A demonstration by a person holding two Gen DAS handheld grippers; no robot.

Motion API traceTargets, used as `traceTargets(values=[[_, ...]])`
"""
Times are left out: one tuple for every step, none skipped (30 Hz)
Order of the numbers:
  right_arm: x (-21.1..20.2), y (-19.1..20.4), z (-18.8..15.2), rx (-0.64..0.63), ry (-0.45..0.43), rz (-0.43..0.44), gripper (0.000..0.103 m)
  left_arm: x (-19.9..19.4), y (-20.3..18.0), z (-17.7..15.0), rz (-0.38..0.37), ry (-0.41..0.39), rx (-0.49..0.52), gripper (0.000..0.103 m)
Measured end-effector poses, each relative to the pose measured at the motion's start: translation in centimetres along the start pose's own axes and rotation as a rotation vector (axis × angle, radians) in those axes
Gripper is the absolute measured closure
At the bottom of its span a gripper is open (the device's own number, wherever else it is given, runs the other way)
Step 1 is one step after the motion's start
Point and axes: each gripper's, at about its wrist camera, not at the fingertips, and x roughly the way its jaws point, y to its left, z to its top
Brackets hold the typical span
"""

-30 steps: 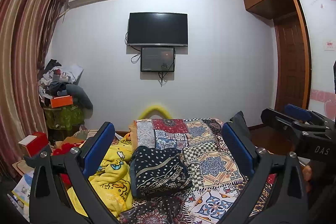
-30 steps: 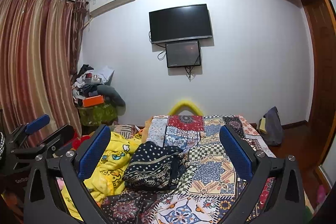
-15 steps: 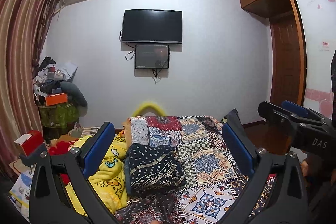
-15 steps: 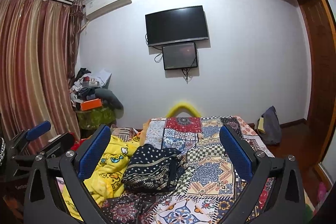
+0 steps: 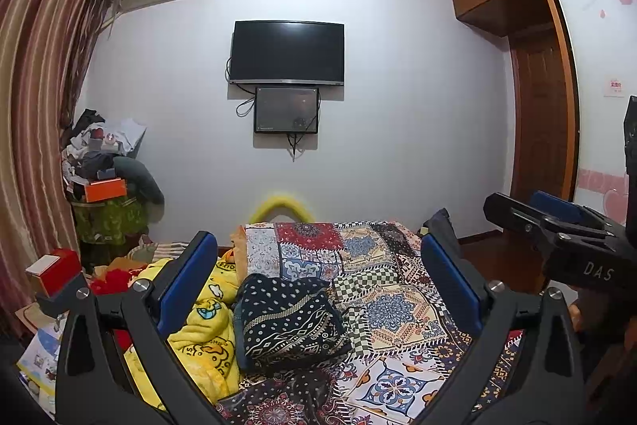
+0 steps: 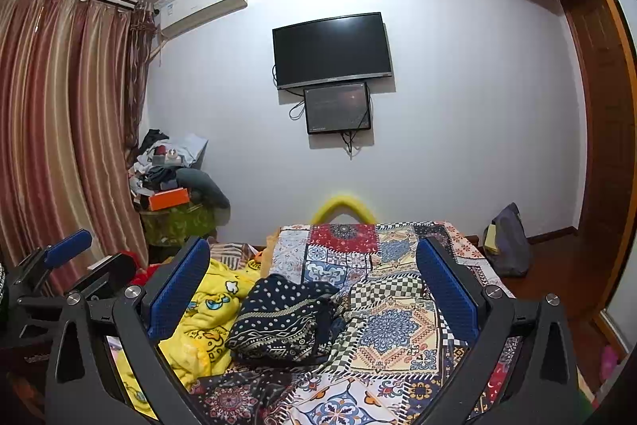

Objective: Fold large clothes

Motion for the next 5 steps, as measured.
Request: traceTargets(values=[[0.0, 0.03, 0.01, 0.0, 0.0, 0.0, 0.0, -0.02, -0.1, -0.01, 0.0, 0.0, -0.001, 0.0], [0.01, 0.03, -0.01, 0.0, 0.0, -0.001, 0.0, -0.03, -0.09, 0.0, 0.001, -0.002, -0.002, 0.0], [0.02, 0.05, -0.01, 0.0, -0.001, -0.001, 0.0, -0.05, -0.11, -0.04, 0.002, -0.002, -0.002, 0.0], [0.02, 0.08, -0.03, 0.0, -0.001, 0.0, 0.0, -0.06, -0.15, -0.05, 0.004, -0.001, -0.001, 0.0], [0.02, 0.09, -0.04, -0.001, 0.0, 0.0, 0.0, -0.02, -0.14, -0.05, 0.008, 0.0, 0.001, 0.0]])
